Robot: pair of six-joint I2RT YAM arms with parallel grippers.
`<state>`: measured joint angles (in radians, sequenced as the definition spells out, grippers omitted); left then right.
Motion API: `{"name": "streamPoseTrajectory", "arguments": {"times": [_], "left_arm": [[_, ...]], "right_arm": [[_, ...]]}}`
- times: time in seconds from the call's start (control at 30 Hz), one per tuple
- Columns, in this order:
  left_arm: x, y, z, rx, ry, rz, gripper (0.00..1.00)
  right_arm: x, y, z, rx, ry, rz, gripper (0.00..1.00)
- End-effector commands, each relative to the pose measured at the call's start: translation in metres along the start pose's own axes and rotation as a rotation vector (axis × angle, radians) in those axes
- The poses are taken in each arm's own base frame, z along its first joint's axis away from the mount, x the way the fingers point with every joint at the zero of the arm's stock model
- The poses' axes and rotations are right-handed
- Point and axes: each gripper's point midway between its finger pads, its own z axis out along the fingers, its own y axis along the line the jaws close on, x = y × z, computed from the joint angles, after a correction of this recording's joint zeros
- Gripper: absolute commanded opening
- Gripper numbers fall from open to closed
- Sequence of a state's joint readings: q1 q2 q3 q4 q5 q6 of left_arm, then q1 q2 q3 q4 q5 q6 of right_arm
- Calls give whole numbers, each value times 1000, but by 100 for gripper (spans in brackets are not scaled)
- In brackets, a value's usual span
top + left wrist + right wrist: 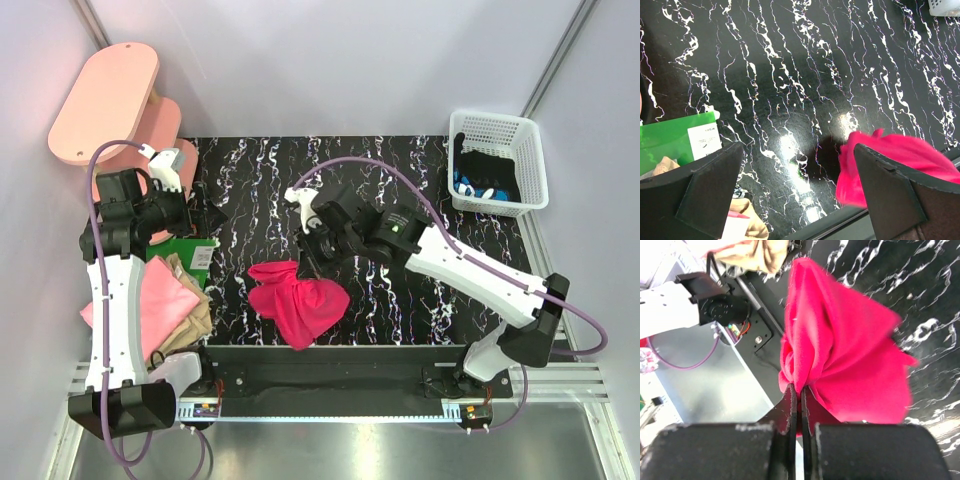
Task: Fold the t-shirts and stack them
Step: Move the tshirt to the center of the board
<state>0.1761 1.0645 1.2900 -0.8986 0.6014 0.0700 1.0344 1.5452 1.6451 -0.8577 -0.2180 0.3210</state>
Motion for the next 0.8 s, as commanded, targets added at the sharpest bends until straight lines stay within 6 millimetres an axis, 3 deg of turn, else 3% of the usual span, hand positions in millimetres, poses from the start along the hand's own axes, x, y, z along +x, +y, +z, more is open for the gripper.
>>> {"name": "streamPoseTrajectory", "arguments": {"times": [0.0, 0.03, 0.1, 0.13, 0.17, 0.2, 0.23, 0.27, 0.3, 0.37, 0.4, 0.43, 0.53, 0.63, 0.73, 0.77], "left_arm": [[-13, -6, -4, 24, -32, 19, 99], [-12, -6, -3, 26, -27, 19, 99], [-11, -5, -2, 24, -24, 18, 99], [-11, -5, -2, 26, -24, 18, 99], [-12, -5, -2, 27, -25, 18, 99], [-11, -4, -1, 28, -21, 16, 99], [-11, -4, 0, 29, -18, 12, 99], [-10, -4, 0, 28, -17, 10, 99], [-10, -4, 0, 30, -16, 12, 99], [-10, -4, -2, 25, -22, 18, 99], [-9, -4, -2, 23, -21, 25, 99], [-9, -3, -2, 18, -22, 29, 99], [-7, -2, -3, 11, -20, 37, 99], [-4, 1, -1, 2, -12, 36, 99], [0, 4, 3, -2, 3, 28, 99], [1, 5, 4, -2, 9, 24, 99]], "right_arm": [[-27, -15, -17, 100, -120, -88, 0], [-27, -33, -15, 177, -130, -87, 0], [-8, -67, -2, 276, -74, -66, 0], [-6, -95, 0, 325, -61, -11, 0], [11, -118, 12, 364, -3, 30, 1], [16, -134, 16, 383, 14, 74, 4], [14, -158, 18, 411, 0, 128, 12], [27, -177, 27, 447, 38, 166, 52], [30, -190, 30, 486, 41, 197, 67], [34, -226, 31, 649, 55, 211, 90], [33, -234, 30, 701, 54, 219, 99], [35, -246, 20, 793, 62, 217, 100], [14, -240, 13, 859, 19, 180, 100], [-13, -187, 19, 808, -48, 52, 100], [-11, -123, 46, 698, -14, -55, 100], [-4, -114, 58, 687, 16, -87, 100]]}}
